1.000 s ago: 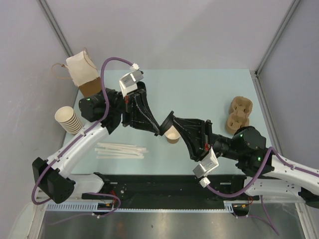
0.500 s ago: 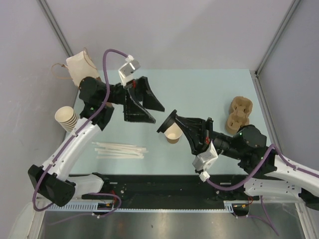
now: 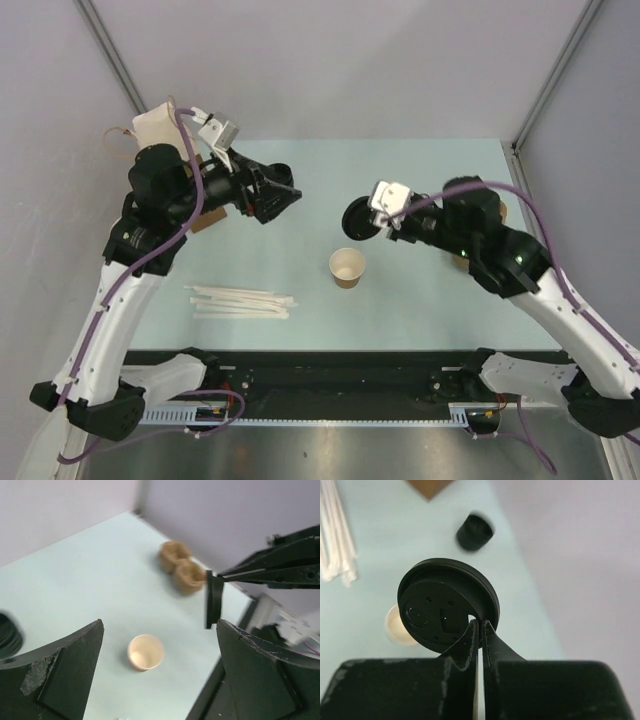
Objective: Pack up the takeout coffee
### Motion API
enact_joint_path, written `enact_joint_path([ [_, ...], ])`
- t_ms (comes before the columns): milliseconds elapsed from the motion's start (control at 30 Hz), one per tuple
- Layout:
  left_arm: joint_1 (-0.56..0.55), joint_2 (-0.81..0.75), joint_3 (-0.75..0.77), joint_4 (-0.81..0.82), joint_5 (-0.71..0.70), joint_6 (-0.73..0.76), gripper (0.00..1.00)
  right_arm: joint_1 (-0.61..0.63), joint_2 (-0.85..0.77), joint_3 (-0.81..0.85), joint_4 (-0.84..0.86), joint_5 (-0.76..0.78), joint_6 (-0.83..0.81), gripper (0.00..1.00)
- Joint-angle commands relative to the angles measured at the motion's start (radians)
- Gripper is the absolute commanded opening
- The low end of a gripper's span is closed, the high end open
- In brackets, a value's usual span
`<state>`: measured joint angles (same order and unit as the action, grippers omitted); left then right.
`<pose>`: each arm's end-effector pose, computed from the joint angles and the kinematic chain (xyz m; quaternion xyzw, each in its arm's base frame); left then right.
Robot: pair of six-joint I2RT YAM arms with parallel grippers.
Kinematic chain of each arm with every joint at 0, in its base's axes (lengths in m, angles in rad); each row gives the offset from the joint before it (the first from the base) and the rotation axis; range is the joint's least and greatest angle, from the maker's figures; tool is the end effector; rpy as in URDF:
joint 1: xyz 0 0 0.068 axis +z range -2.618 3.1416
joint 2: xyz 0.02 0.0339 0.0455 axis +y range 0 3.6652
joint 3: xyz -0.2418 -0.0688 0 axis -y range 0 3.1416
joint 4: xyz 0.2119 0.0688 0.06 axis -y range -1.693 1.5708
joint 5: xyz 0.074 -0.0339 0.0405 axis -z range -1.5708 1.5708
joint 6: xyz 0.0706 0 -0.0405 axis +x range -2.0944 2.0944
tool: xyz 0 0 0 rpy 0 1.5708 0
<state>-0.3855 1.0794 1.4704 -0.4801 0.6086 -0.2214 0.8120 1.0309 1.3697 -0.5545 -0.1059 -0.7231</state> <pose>0.1797 -0.1165 0.4512 0.2592 0.6851 -0.4034 0.5484 0.1435 0.1622 0.4171 -0.5641 0.5368 0.0690 0.6236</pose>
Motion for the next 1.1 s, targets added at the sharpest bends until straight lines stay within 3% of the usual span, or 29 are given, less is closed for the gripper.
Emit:
enact_joint_path([
  [0, 0.010, -0.022, -0.057, -0.106, -0.305, 0.045, 1.00, -0.141, 0.144, 0.094, -0.255, -0.146, 0.240, 0.00],
  [200, 0.011, -0.069, -0.197, -0.087, -0.238, -0.016, 1.00, -0.206, 0.351, 0.192, -0.418, -0.181, 0.367, 0.00],
  [400, 0.011, -0.038, -0.346, -0.051, -0.094, -0.114, 0.95, -0.209, 0.431, 0.220, -0.394, -0.146, 0.435, 0.00],
  [567, 0.016, -0.013, -0.468, 0.032, 0.000, -0.211, 0.98, -0.217, 0.534, 0.259, -0.438, -0.161, 0.432, 0.00],
  [767, 0.022, -0.006, -0.524, 0.095, 0.069, -0.242, 0.99, -0.223, 0.624, 0.327, -0.485, -0.130, 0.433, 0.00],
  [900, 0.045, 0.048, -0.533, 0.152, 0.277, -0.228, 0.99, -0.215, 0.692, 0.361, -0.524, -0.163, 0.491, 0.00],
  [1067, 0.068, 0.083, -0.567, 0.219, 0.324, -0.278, 0.97, -0.186, 0.710, 0.348, -0.507, -0.121, 0.521, 0.00],
])
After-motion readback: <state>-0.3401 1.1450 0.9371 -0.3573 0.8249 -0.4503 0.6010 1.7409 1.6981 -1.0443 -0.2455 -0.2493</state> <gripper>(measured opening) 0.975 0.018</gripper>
